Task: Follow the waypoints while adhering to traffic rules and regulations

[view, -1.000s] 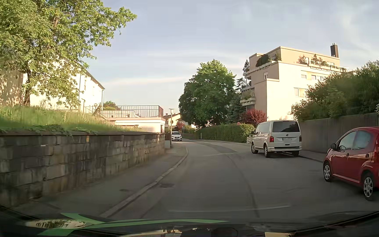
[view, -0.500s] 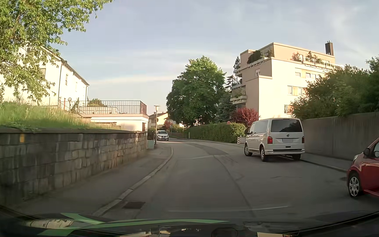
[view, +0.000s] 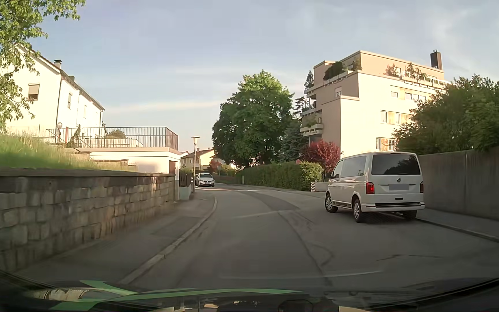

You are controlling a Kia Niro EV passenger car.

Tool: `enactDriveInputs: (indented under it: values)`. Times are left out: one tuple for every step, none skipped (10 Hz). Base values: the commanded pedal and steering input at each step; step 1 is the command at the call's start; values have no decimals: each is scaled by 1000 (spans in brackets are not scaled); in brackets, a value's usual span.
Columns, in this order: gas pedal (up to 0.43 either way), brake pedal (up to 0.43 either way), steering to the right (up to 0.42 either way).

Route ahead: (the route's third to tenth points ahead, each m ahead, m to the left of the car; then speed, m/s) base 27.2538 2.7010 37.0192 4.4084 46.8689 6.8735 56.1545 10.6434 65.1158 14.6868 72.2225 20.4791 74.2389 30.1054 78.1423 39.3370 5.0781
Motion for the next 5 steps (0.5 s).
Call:
enactDriveInputs:
  values:
    - [79, 0, 4]
    - [59, 0, 0]
    - [39, 0, -6]
    - [39, 0, -9]
    - [39, 0, -11]
